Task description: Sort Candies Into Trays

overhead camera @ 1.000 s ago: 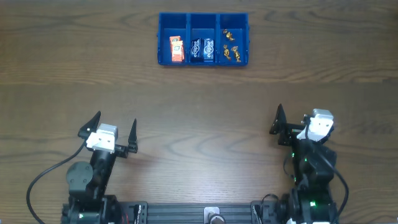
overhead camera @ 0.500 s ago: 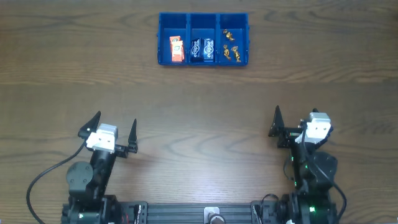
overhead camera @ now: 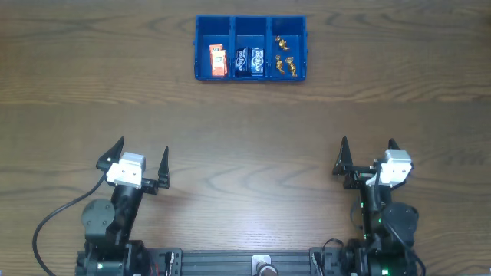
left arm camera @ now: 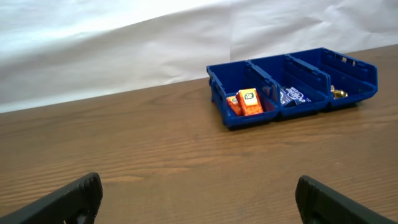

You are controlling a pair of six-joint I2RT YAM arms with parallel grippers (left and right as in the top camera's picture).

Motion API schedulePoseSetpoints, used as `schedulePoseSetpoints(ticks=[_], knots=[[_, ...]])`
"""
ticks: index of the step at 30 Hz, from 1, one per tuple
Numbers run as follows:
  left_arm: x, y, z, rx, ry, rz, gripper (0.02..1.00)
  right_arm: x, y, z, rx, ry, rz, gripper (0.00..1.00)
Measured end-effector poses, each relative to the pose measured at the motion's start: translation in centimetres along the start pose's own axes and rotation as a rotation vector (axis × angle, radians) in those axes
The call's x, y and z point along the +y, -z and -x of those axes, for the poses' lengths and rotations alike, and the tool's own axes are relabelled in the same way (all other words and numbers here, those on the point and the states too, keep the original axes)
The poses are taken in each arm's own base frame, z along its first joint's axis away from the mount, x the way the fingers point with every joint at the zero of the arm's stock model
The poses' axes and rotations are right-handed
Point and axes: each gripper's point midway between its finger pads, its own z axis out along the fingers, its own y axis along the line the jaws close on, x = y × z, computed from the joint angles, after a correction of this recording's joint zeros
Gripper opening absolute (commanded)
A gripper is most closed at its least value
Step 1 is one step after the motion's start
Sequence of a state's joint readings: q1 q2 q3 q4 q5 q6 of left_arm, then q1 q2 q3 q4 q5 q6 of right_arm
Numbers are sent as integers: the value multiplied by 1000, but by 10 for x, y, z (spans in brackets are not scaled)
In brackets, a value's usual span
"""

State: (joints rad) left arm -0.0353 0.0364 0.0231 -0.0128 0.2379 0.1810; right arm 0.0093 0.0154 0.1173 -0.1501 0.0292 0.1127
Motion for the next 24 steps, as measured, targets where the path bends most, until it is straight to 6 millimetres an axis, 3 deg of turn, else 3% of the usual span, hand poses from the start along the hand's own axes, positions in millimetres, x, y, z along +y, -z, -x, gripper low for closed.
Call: schedulePoseSetpoints(ticks=[3, 8, 24], knots=[[0, 0, 0, 0, 0, 0, 998, 0, -3, -4, -16, 0, 1, 998], [0, 0, 0, 0, 0, 0, 998, -2, -8, -32, 30, 1, -2, 998], [0, 0, 0, 0, 0, 0, 998, -2, -8, -32, 27, 1, -3, 998]])
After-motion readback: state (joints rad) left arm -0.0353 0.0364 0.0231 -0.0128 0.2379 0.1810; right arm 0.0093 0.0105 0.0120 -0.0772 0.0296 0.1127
